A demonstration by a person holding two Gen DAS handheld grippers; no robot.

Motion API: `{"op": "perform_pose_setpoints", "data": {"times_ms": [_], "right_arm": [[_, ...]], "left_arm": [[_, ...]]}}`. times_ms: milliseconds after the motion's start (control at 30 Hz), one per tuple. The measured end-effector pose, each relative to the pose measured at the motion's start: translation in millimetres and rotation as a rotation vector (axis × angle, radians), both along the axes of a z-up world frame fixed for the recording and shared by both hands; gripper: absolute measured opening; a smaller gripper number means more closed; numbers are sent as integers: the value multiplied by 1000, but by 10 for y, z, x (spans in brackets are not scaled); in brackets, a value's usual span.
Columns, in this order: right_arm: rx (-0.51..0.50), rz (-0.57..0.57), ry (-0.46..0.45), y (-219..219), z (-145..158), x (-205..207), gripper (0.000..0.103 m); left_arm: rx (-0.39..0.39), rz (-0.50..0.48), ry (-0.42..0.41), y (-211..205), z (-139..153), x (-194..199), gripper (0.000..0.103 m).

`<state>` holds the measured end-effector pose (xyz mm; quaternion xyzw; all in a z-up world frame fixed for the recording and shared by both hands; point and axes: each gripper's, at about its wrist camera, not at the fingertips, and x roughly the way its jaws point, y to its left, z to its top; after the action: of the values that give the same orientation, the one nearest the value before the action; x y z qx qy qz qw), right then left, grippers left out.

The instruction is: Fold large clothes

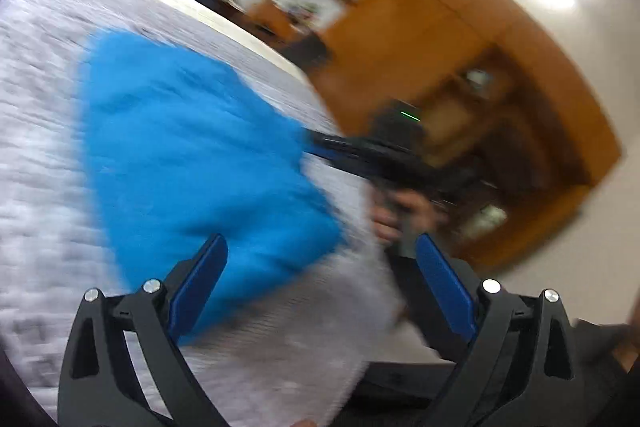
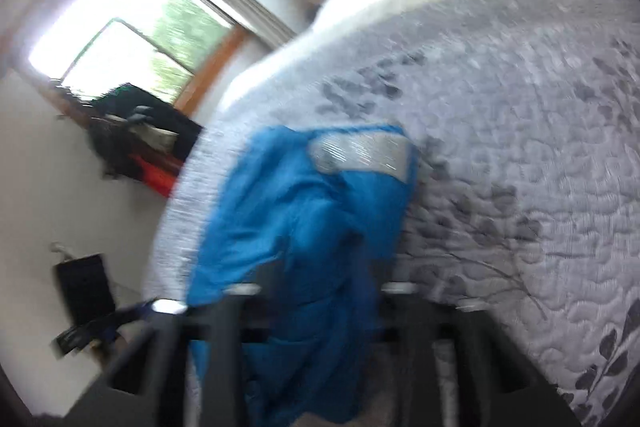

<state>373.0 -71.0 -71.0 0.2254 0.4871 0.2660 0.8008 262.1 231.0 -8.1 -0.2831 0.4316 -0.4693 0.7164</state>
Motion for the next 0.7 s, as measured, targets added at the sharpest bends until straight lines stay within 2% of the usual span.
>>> {"op": "perform_pose_setpoints", "data": {"times_ms": [33,100,167,233,333,400,433,533,633,667,700], "right_arm": [[-4,-18,11,-139,-105,-21,11],[5,-51,48,-195,-313,-25,11],[51,-73,98,-271,-605,-3,9],[61,-77,107,-252,-724,-11,9],[51,-79,68,-275,-550,-75,15],[46,-99,16,-319,-322,-198,18],[34,-101,-38,-321,-142,-327,19],[-7,-3,-128,-39,164,-642,20],[-139,80,-192,298,176,-930,19],[-160,88,-177,352,102,-932,18],[-185,87,-155,399,6,-899,18]], "left_arm": [[14,-18,32,-101,-128,42,94],[10,-11,68,-83,-336,54,94],[-8,-14,53,-70,-368,36,94],[-1,-25,48,-28,-375,32,94],[-2,-30,83,88,-317,116,94],[-21,-7,55,164,-153,153,95],[-35,3,38,224,-42,222,96],[-48,30,36,279,98,548,96],[-15,66,114,296,-61,998,96],[4,56,140,216,-113,1077,96],[29,55,183,156,-293,1210,96]]}}
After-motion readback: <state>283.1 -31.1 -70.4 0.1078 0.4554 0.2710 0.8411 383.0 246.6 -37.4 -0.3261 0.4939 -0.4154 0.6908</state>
